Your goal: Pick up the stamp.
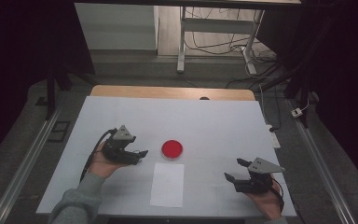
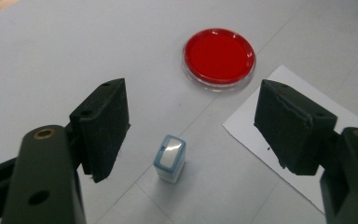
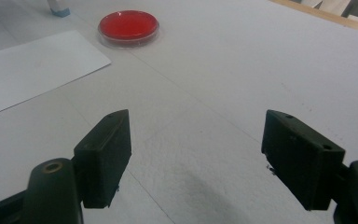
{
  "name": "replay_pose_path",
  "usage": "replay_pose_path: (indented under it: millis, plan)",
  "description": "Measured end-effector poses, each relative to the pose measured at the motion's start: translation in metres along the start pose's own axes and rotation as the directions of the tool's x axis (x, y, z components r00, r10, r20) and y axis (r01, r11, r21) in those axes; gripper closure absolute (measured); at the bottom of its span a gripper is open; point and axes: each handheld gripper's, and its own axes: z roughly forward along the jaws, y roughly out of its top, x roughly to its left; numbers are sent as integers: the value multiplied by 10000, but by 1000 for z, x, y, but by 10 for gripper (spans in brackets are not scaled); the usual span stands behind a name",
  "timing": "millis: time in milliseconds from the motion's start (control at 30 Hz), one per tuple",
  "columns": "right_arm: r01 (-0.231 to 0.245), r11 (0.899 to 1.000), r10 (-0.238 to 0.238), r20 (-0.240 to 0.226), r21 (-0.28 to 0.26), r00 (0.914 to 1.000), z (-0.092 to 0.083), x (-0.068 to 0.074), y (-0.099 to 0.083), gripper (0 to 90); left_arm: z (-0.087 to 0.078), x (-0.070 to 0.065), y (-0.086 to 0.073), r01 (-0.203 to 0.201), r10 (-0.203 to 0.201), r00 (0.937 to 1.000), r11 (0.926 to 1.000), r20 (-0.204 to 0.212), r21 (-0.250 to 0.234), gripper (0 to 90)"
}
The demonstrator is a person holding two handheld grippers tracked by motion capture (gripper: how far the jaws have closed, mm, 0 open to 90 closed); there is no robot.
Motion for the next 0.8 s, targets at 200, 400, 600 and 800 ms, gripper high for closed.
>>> replay_pose_path:
  millis: [200,400,600,800]
  plan:
    - [47,10000,-47,75,81,10000,1,1,0,243,3,0,-4,-156,158,9998,9997,-105,197,281]
    - [46,10000,-46,18,44,10000,0,1,0,244,7,5,-9,-200,205,9997,9993,-127,312,314]
    - [73,9999,-74,107,147,9999,1,1,-1,245,14,9,-15,-228,237,9996,9979,-138,614,352]
    - [36,9999,-36,23,161,10000,2,0,-2,245,18,10,-18,-310,316,9995,9965,-71,775,415]
